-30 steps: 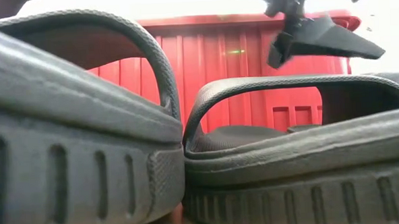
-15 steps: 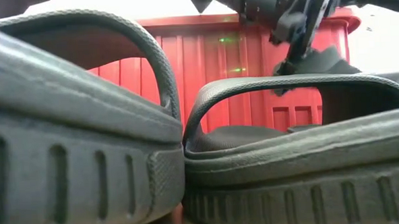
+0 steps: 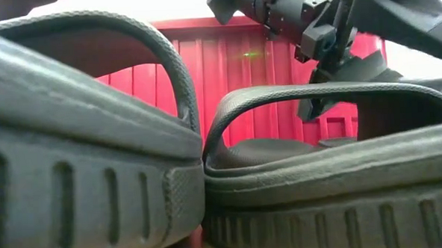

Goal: Pick and place slides into bin
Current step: Put the slide into the red bin

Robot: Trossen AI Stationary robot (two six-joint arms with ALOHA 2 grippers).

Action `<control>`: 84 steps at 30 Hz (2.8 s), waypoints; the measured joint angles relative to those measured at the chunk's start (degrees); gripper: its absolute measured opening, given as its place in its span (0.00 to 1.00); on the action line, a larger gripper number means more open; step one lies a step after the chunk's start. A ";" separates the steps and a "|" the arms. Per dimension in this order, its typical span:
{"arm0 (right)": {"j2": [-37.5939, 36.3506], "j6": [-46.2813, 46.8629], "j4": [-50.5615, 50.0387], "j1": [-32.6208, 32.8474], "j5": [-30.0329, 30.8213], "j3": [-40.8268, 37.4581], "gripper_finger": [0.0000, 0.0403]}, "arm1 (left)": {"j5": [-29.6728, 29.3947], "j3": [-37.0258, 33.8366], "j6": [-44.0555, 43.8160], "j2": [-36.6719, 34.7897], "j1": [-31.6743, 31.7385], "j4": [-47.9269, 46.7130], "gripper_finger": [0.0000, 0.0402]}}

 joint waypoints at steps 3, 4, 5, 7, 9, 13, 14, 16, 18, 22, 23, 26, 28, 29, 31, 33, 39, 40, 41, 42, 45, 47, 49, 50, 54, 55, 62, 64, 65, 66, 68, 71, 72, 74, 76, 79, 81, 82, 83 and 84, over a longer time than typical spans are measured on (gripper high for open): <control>0.02 -0.02 0.41 0.00 0.00 0.00 0.00 | 2.23 0.00 0.60 0.00 -0.21 1.85 0.15; 0.02 -0.02 0.37 0.00 0.00 0.00 0.00 | 3.46 0.00 1.00 0.00 -0.26 3.09 0.08; 0.02 -0.02 0.32 0.00 0.00 0.00 0.00 | 4.57 0.00 1.10 -0.10 -0.35 4.65 0.04; 0.01 -0.14 0.33 0.00 0.00 0.00 0.00 | 6.60 0.00 1.02 -0.21 -0.44 8.00 0.04; 0.00 -0.50 0.34 0.00 0.00 0.00 0.00 | 8.05 0.53 1.06 -0.54 -0.54 10.81 0.04; 0.00 -1.21 0.32 0.00 0.00 0.00 0.00 | 8.91 3.86 0.83 -1.98 -1.11 10.79 0.01; 0.02 -1.44 0.30 0.00 0.00 0.00 0.00 | 8.90 4.84 0.83 -2.42 -1.27 9.94 0.02; 0.00 -1.53 0.31 0.00 0.00 0.00 0.00 | 8.90 7.01 1.17 -3.02 -1.74 7.18 0.02; 0.02 -1.60 0.32 0.00 0.00 0.00 0.00 | 8.88 10.08 1.91 -3.52 -2.48 2.66 0.01; 0.02 -1.97 0.31 0.00 0.00 0.00 0.00 | 8.26 16.37 3.28 -6.02 -3.97 -10.91 0.01; 0.02 -2.07 0.29 0.00 0.00 0.00 0.00 | 7.49 17.92 3.75 -6.95 -4.38 -15.38 0.01; 0.02 -2.98 0.33 0.00 0.00 0.00 0.00 | 5.16 21.68 3.59 -9.79 -5.68 -25.74 0.01; 0.00 -3.01 0.72 0.00 0.00 0.00 0.00 | 2.44 22.13 2.21 -12.12 -6.56 -31.04 0.01; 0.00 -3.02 0.91 0.00 0.00 0.00 0.00 | 1.57 21.75 1.12 -13.92 -6.83 -32.83 0.01; 0.01 -3.02 1.45 0.00 0.00 0.00 0.00 | -2.60 21.75 -0.87 -17.30 -7.58 -36.47 0.01; 0.00 -3.02 2.44 0.00 0.00 0.00 0.00 | -5.86 21.86 -3.11 -21.15 -7.78 -40.82 0.01; 0.00 -3.34 6.15 0.00 0.09 0.00 0.00 | -19.07 21.86 -4.11 -30.42 -6.06 -51.55 0.01; 0.00 -3.72 7.23 0.00 0.13 0.00 0.00 | -20.38 21.86 -3.84 -31.69 -5.09 -52.85 0.01; 0.01 -4.23 8.26 0.00 0.13 0.00 0.00 | -21.13 21.86 -3.03 -32.99 -3.96 -54.09 0.00; 0.00 -4.67 9.28 0.00 0.15 0.00 0.00 | -21.34 21.86 -2.04 -34.20 -2.79 -55.61 0.00; 0.00 -5.09 12.74 0.00 0.73 0.00 0.00 | -21.22 21.87 2.37 -36.73 2.07 -62.31 0.00; 0.00 -5.95 14.44 0.01 3.03 0.00 0.00 | -20.90 21.86 7.12 -37.82 6.00 -66.81 0.00; 0.00 -6.56 15.71 0.02 6.01 0.00 0.00 | -20.10 21.84 12.84 -38.80 10.89 -70.90 0.00; 0.00 -6.64 16.31 0.02 7.94 0.00 0.00 | -19.74 21.84 15.87 -39.10 13.26 -72.00 0.00; 0.02 -6.55 18.62 0.02 15.01 0.00 0.00 | -17.33 21.78 31.30 -39.30 22.84 -70.78 0.00; 0.02 -6.58 19.43 0.00 15.56 0.00 0.00 | -16.46 21.75 34.98 -39.22 25.00 -71.25 0.00; 0.04 -6.58 22.91 0.00 17.07 0.00 0.00 | -9.62 21.77 54.84 -34.75 36.48 -71.36 0.00; 0.02 -6.30 22.97 0.00 17.04 0.00 0.00 | -5.74 21.75 59.05 -32.44 38.42 -71.34 0.00; 0.02 -6.23 22.97 0.02 17.02 0.00 0.00 | -3.81 21.76 60.80 -31.19 39.32 -71.34 0.00; 0.04 -6.23 22.97 0.01 17.03 0.00 0.00 | -2.22 21.76 62.21 -29.81 40.11 -71.34 0.00; 0.04 -6.31 23.06 0.00 17.06 0.00 0.00 | 0.05 21.75 63.86 -27.00 41.23 -71.32 0.00; 0.02 -7.72 23.36 0.00 17.05 0.00 0.00 | 4.71 21.73 64.98 -23.16 41.81 -71.30 0.00; 0.02 -8.15 23.36 0.00 17.03 0.00 0.00 | 6.38 21.73 64.94 -22.16 41.90 -71.32 0.00; 0.02 -8.86 23.36 0.00 17.03 0.00 0.00 | 10.02 21.73 64.94 -20.36 41.98 -71.32 0.00; 0.02 -9.32 23.36 0.00 17.03 0.00 0.00 | 12.47 21.73 64.88 -18.79 42.05 -71.30 0.00; 0.02 -11.32 23.25 0.01 17.03 0.00 0.00 | 15.24 21.73 64.16 -17.24 42.21 -71.30 0.00; 0.02 -12.52 23.08 0.00 17.03 0.00 0.00 | 16.97 21.31 63.33 -16.68 42.48 -71.22 0.00; 0.02 -12.95 23.08 0.01 17.03 0.00 0.00 | 17.78 20.63 63.07 -16.44 42.59 -71.22 0.00; 0.02 -13.52 23.08 0.00 17.03 0.00 0.00 | 18.84 19.52 62.99 -16.38 42.85 -71.24 0.00; 0.02 -14.08 23.08 0.00 17.03 0.00 0.00 | 20.03 18.15 62.99 -16.29 43.10 -71.27 0.00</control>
